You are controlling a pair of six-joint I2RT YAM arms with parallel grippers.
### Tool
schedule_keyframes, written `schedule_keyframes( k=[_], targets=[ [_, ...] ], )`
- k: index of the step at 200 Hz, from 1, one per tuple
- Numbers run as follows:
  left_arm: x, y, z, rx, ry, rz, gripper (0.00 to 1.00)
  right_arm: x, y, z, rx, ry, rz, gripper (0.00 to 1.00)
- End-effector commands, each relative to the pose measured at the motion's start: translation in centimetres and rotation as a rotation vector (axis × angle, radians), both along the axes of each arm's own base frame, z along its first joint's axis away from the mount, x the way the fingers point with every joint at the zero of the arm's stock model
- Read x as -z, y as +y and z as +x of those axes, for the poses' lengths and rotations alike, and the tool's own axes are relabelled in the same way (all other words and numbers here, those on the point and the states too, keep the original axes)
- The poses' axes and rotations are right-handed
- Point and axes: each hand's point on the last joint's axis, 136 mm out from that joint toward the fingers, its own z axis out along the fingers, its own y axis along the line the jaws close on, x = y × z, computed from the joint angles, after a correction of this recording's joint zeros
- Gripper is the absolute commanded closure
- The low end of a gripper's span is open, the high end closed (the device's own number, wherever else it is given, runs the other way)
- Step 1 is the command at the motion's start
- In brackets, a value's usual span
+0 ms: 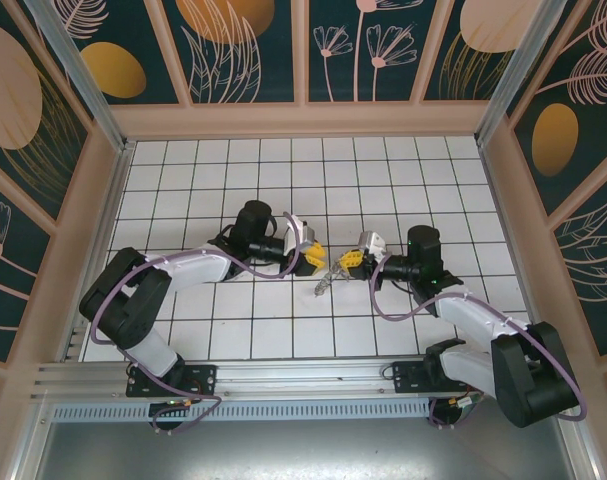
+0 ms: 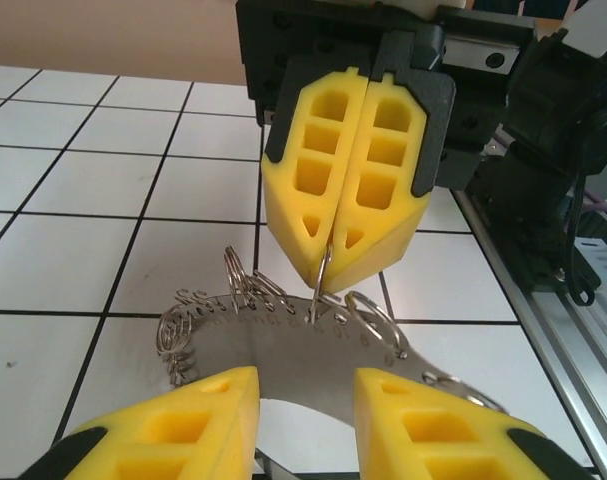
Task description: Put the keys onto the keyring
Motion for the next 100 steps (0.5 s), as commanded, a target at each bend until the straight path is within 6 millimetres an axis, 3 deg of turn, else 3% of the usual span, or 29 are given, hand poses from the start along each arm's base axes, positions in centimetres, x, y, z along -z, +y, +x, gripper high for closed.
schedule_keyframes(
  k=[1,51,100],
  targets=[
    [-2.2,-0.7,0.1,0.046,-0.027,-0.062,0.68,-1.3,0.1,-0.5,-0.050,-0.062,0.016,1.00],
    [-2.3,-1.9,-0.3,0.116,-0.038,-0.042,0.68,-2.6,0.0,-0.7,-0.040,-0.033,0.048,1.00],
    [-1.0,-2.4,-0.6,0.128,-0.031,0.006,0.69,-1.8,-0.5,-0.5,0.027,0.028,0.062,1.00]
  ],
)
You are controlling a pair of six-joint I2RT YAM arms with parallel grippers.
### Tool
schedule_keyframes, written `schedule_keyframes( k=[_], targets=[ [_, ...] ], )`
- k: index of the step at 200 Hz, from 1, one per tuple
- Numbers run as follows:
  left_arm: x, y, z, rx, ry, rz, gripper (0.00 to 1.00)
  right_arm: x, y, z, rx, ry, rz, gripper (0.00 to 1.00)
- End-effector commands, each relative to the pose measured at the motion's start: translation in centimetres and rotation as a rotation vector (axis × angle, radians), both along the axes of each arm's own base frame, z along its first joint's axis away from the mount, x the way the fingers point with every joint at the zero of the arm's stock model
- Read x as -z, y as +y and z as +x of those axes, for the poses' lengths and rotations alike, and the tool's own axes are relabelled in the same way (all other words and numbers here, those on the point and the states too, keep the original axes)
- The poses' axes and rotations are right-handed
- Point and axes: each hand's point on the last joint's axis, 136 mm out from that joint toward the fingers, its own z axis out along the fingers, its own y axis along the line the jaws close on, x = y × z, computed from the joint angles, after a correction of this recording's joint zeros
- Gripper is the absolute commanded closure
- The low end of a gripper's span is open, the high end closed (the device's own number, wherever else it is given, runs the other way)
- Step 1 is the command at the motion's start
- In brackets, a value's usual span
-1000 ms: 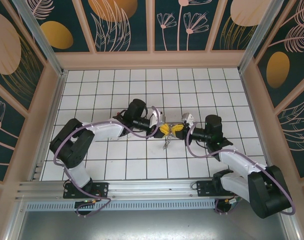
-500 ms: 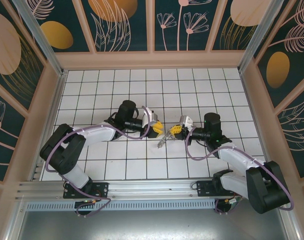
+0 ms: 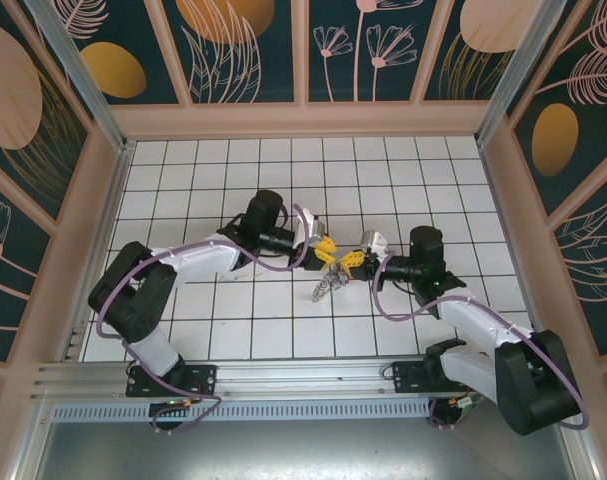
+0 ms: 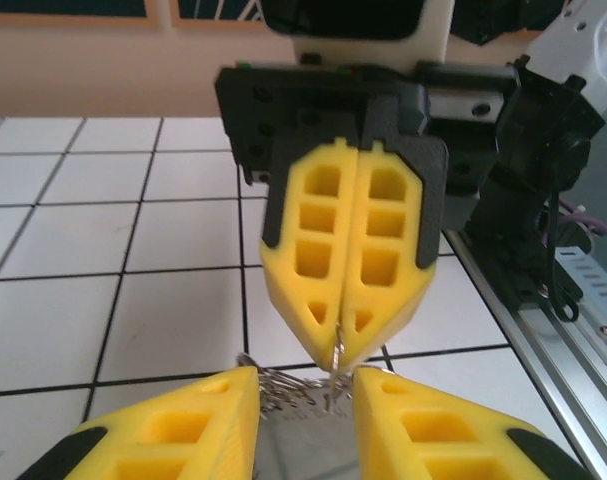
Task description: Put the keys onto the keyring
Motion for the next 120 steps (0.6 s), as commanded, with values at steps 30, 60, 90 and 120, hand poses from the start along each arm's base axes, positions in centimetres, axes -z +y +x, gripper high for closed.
schedule_keyframes(
  k=[30,60,90,120],
  targets=[
    [2.1,-0.4,-0.6,0.032,0.029,0.050,0.69,-0.6,-0.5,-0.1,0.040,-0.004,0.030,1.00],
    [2.9,-0.8,-1.3,0.053,0.045,0.062,0.69,-0.5,-0.4,-0.3,0.029,0.006,0.030,1.00],
    [2.2,-1.4,-1.0,0.059,0.020,0.047,0.69,-0.4,-0.3,-0.2,0.019,0.045,0.031,1.00],
    [2.0,-1.6,-0.8,0.054,0.014,0.039,0.70,-0.3,-0.3,0.1,0.040,0.060,0.023,1.00]
  ],
)
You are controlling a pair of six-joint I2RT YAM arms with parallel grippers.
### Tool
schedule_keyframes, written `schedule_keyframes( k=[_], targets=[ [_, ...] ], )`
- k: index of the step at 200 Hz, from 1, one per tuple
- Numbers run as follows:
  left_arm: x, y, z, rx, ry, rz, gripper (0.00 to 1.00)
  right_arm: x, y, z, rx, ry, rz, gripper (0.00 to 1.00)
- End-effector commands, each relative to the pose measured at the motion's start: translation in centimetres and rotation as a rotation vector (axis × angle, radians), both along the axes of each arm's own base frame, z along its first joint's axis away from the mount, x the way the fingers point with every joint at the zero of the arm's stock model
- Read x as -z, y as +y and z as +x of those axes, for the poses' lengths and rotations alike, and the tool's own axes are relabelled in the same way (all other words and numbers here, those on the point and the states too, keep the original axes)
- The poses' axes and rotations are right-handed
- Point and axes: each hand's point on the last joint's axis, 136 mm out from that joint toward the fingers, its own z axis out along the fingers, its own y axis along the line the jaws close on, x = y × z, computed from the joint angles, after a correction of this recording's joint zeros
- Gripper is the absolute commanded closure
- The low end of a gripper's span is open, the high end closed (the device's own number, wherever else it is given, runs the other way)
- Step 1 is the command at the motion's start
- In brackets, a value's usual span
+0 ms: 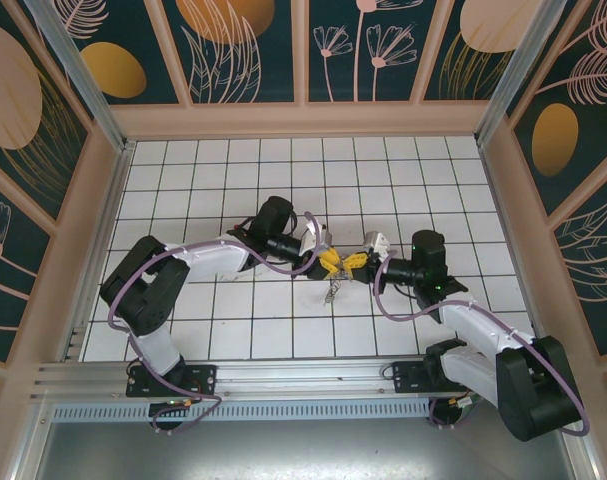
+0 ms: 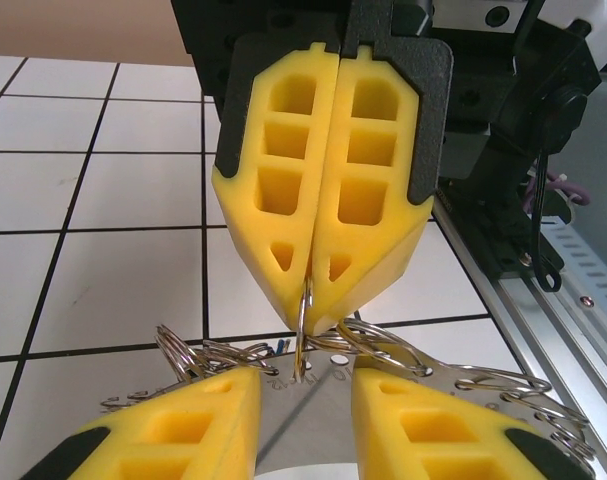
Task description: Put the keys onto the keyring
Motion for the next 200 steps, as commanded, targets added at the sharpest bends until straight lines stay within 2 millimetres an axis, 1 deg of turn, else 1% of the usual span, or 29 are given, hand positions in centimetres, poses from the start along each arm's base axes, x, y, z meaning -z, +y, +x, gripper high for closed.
schedule_keyframes(
  k=[1,28,43,53,55,58,69,83,112,123,138,170,190,192,200],
  targets=[
    [-0.7,-0.7,0.2,0.016,-0.034,-0.023,0.70,-1.0,0.2,0.3,-0.004,-0.008,0.017,1.00],
    [-0.8,-0.7,0.4,0.003,-0.043,-0.034,0.70,-0.8,0.2,-0.1,-0.030,-0.013,-0.002,1.00],
    [-1.2,-0.8,0.5,-0.007,-0.050,-0.048,0.70,-0.4,0.2,-0.1,-0.045,-0.019,-0.032,1.00],
    [-1.9,-1.0,1.0,-0.024,-0.069,-0.066,0.71,-0.2,0.2,0.1,-0.041,-0.015,-0.049,1.00],
    [-1.4,-0.7,0.8,-0.028,-0.061,-0.059,0.71,-0.2,0.2,0.1,-0.041,-0.011,-0.052,1.00],
    [-1.3,-0.7,0.7,-0.033,-0.061,-0.059,0.71,-0.1,0.2,0.1,-0.043,-0.007,-0.056,1.00],
    [-1.3,-0.6,0.8,-0.045,-0.074,-0.060,0.71,-0.1,0.2,0.2,-0.047,-0.007,-0.067,1.00],
    [-1.4,-0.5,0.8,-0.049,-0.077,-0.060,0.75,0.0,0.2,0.4,-0.050,0.000,-0.084,1.00],
    [-1.5,-0.5,0.6,-0.036,-0.066,-0.065,0.77,0.1,0.2,0.5,-0.059,-0.001,-0.108,1.00],
    [-1.7,-0.6,0.5,-0.032,-0.066,-0.069,0.76,0.1,0.2,0.5,-0.061,0.002,-0.115,1.00],
    [-2.0,-0.5,0.5,-0.031,-0.067,-0.075,0.72,0.2,0.2,0.6,-0.064,0.015,-0.122,1.00],
    [-2.3,-0.5,0.7,-0.049,-0.086,-0.079,0.72,0.0,0.2,0.6,-0.069,0.003,-0.116,1.00],
    [-1.7,-0.3,0.9,-0.069,-0.089,-0.065,0.71,-0.2,0.2,0.8,-0.062,-0.010,-0.116,1.00],
    [-2.6,-0.2,0.8,-0.069,-0.107,-0.080,0.71,-0.3,0.2,0.8,-0.063,-0.010,-0.116,1.00],
    [-2.8,-0.1,0.8,-0.075,-0.114,-0.083,0.71,-0.3,0.2,0.7,-0.067,-0.017,-0.114,1.00]
  ],
)
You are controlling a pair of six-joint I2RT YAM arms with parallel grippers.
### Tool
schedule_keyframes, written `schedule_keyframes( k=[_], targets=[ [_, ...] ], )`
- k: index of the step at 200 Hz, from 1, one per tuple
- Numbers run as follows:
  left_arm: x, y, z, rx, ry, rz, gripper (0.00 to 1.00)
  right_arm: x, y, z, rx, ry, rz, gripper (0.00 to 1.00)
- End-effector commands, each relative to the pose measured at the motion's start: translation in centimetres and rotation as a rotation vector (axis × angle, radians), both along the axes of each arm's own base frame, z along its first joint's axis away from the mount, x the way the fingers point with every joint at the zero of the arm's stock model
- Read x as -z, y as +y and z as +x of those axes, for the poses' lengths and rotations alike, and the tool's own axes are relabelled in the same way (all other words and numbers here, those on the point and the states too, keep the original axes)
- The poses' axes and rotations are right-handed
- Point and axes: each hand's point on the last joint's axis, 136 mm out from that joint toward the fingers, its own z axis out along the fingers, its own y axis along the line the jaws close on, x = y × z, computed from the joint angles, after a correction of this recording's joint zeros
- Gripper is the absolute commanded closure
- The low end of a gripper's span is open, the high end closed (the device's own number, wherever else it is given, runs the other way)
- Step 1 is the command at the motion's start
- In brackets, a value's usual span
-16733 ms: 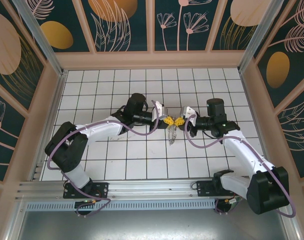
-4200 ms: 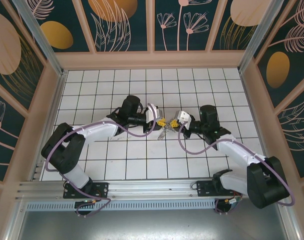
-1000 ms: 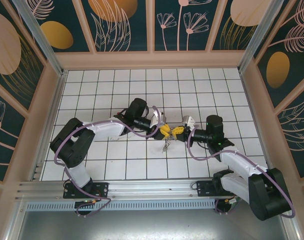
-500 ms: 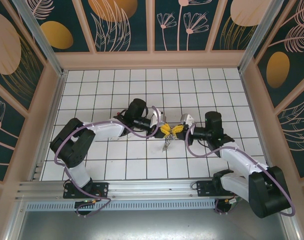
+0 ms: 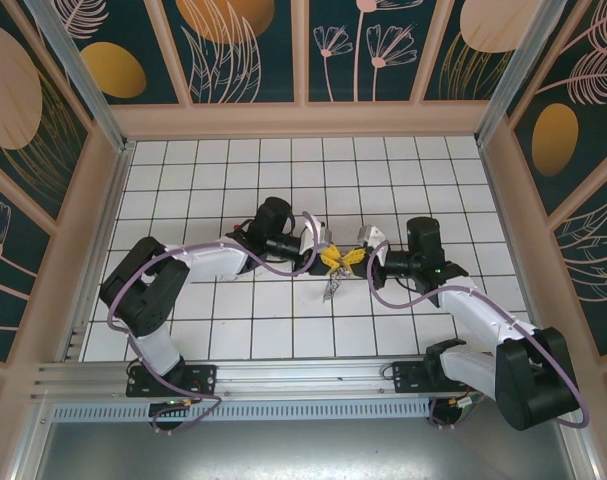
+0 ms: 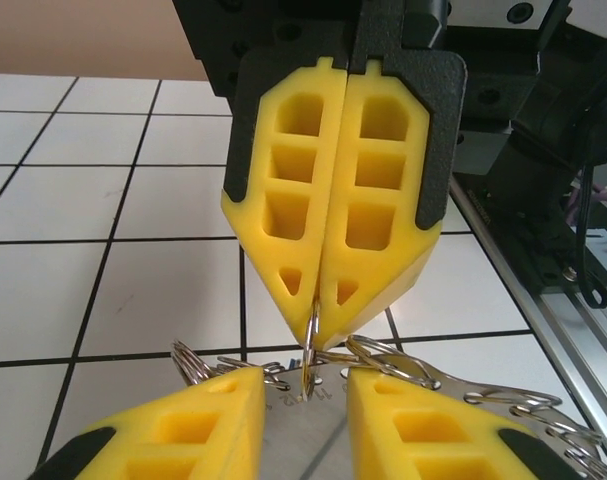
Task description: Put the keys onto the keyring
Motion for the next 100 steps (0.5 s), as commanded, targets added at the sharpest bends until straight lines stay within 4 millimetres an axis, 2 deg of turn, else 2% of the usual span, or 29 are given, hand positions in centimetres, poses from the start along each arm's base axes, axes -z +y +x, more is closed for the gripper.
schedule_keyframes(
  k=[1,37,81,100],
  targets=[
    [-2.4,0.1,-0.4,-0.007,-0.066,-0.055,0.71,-0.5,0.1,-0.2,-0.031,-0.022,0.004,1.00],
    [-2.1,0.3,-0.7,0.000,-0.059,-0.046,0.75,-0.5,0.2,-0.4,-0.052,-0.035,0.011,1.00],
    [-1.3,0.2,-0.7,0.019,-0.039,-0.016,0.73,-1.4,0.4,-0.5,-0.066,-0.070,0.048,1.00],
    [-1.7,0.0,-0.8,0.031,-0.041,-0.031,0.73,-1.6,0.5,-0.7,-0.075,-0.078,0.062,1.00]
  ],
)
